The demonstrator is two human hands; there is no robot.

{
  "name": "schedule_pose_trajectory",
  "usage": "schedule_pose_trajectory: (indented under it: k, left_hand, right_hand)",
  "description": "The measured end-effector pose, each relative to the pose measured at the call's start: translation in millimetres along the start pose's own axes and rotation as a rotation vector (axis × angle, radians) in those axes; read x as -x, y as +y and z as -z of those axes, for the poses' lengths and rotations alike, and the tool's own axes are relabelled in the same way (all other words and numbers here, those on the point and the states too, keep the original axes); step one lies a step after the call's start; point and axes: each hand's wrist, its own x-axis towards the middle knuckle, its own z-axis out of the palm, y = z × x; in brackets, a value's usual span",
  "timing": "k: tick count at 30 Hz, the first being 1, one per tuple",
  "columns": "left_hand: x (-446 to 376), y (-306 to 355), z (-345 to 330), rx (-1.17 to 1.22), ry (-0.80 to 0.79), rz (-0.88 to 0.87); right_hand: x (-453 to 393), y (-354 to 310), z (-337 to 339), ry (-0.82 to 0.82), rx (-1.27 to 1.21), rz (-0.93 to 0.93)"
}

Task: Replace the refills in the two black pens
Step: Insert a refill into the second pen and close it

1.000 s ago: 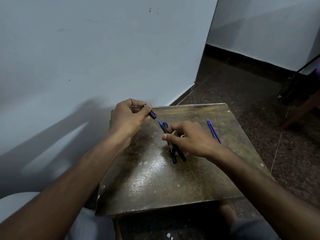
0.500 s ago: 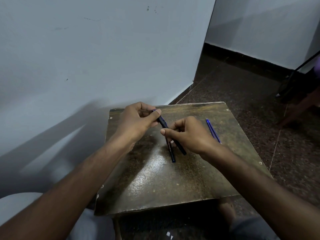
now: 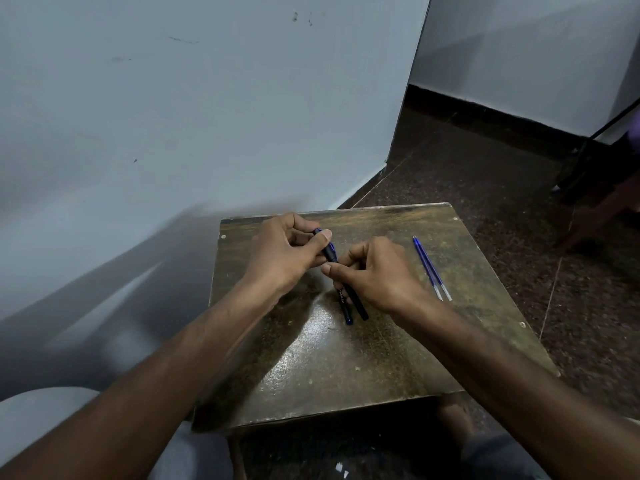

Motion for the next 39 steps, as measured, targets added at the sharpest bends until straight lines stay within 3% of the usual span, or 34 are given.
schedule_pose_trajectory:
  k: [12,18,24,36,39]
  left_hand:
    - [0.1,18.1,3.5,-0.049,-0.014,-0.045]
    - [-3.7,19.8,14.9,-0.763,-0.214,-0.29]
    - [7.8,6.5,8.9,-1.095,-0.499,-0.197]
    - [15.3,-2.2,-3.9,-1.222,-0.463,-0.304]
    - [14.9,-2.9,-4.7,-1.223,-0.457,-0.308]
  right_hand:
    - [-8.0,0.5,27.7,-0.196,-0.078,-0.049]
    - [-15.3,11.0,33.8,0.022,0.046,-0.084]
    - [-18.6,14.6,25.2,0.059,0.335,-0.061]
    - [-10.6,5.1,16.9,-0.01,0.445,-0.03]
    - [-16.0,8.1,29.6,0.048,0.482,-0.045]
